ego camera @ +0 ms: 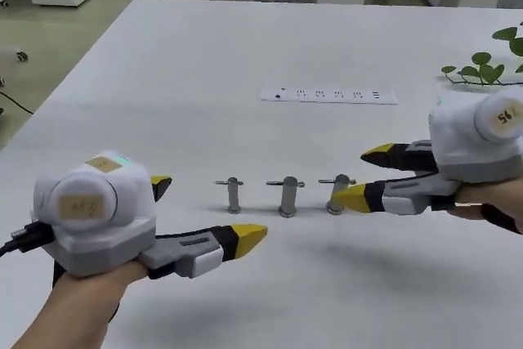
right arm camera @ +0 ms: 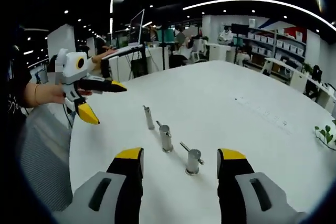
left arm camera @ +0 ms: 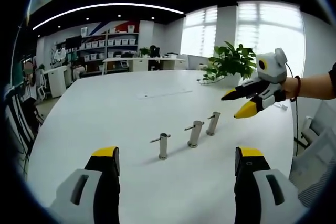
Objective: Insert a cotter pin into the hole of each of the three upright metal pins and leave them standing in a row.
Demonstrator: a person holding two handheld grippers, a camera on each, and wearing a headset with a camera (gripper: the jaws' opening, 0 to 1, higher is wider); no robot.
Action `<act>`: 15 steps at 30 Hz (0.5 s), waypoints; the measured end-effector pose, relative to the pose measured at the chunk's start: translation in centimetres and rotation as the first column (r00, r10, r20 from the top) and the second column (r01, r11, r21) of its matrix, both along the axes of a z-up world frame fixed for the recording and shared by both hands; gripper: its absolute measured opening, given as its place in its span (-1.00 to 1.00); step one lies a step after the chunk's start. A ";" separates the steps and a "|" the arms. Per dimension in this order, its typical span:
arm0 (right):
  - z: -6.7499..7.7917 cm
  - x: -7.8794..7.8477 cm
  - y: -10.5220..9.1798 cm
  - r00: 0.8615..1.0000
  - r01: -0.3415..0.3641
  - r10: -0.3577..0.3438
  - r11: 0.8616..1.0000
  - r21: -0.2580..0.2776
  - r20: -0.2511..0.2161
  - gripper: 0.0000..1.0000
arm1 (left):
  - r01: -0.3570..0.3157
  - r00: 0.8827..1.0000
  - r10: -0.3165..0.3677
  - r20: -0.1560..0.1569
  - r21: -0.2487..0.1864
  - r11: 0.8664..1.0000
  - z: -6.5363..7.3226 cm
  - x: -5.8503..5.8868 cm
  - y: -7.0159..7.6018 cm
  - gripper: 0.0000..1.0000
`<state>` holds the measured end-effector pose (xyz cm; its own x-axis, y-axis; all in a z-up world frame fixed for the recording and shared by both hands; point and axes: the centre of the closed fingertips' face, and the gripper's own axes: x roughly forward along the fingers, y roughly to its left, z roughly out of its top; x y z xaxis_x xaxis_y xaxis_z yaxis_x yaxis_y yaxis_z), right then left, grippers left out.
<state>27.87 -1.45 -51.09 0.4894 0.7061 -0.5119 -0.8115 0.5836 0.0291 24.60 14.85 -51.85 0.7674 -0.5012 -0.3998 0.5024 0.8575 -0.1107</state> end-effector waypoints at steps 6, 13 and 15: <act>0.8 -1.6 -0.4 0.995 0.102 -0.102 0.991 0.085 -0.013 0.22 | -0.014 1.000 0.014 -0.005 -0.001 1.000 0.3 -0.5 0.4 0.79; 0.3 -2.8 -1.1 0.971 0.237 -0.239 0.968 0.076 0.020 0.36 | -0.020 1.000 0.020 -0.015 -0.002 1.000 0.4 -1.4 0.5 0.76; 0.2 -3.3 -1.2 0.960 0.280 -0.281 0.955 0.099 -0.003 0.35 | -0.025 1.000 0.025 -0.014 -0.009 1.000 0.3 -1.6 0.5 0.76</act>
<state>24.53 -2.69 -50.93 0.6797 0.5858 -0.4414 -0.6163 0.7825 0.0894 22.97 15.40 -51.51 0.7740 -0.4856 -0.4063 0.4791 0.8687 -0.1256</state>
